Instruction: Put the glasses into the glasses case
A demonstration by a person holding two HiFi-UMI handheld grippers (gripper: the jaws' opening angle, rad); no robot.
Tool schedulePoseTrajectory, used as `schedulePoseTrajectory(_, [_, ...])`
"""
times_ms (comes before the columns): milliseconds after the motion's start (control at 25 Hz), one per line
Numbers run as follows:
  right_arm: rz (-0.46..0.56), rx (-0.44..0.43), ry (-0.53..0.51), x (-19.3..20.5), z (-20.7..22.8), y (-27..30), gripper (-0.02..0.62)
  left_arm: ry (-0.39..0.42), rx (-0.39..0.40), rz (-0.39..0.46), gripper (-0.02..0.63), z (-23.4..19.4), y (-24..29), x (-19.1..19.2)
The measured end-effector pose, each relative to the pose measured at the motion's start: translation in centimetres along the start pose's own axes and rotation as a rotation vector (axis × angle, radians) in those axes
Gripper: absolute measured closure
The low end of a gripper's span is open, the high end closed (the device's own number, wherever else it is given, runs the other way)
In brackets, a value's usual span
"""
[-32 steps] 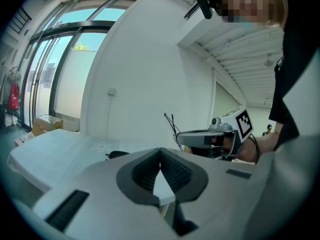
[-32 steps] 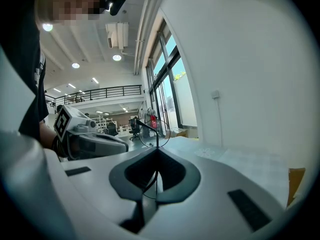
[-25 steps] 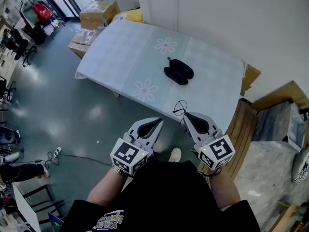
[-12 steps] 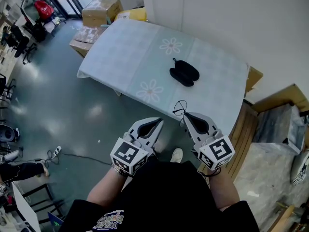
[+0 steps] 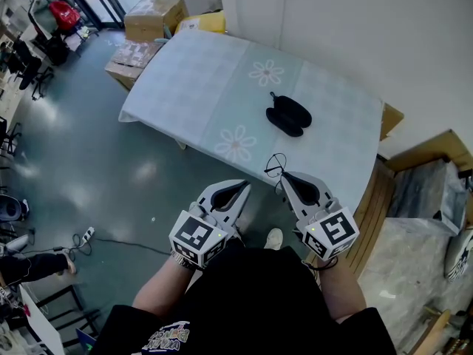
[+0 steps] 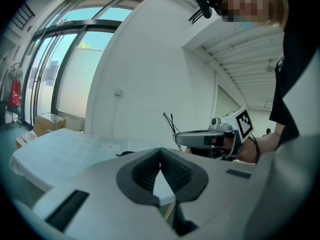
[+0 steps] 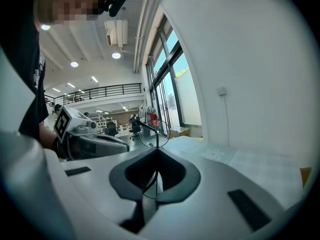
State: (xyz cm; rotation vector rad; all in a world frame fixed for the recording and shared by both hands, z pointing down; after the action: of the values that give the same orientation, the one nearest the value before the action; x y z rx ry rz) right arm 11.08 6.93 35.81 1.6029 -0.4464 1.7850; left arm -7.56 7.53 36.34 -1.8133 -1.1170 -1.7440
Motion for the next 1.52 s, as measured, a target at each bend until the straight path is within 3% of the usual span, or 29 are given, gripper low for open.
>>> schedulePoseTrajectory(1520, [-0.015, 0.079, 0.031, -0.2, -5.4, 12.8, 0.572, 0.008, 0.109, -0.025, 0.578, -12.6, -5.0, 0.6])
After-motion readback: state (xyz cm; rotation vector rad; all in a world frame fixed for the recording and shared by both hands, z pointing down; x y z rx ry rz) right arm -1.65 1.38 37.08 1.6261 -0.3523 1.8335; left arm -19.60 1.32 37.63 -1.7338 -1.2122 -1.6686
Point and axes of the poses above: the fingertips, and each gripper's own axes: y forward along the fingers, z to its right, x out of its underside, the point moved 8 cm from there along -y, backward along the fingers, and after that the axes turned 2 degrees about y, right-handed, at the moved point
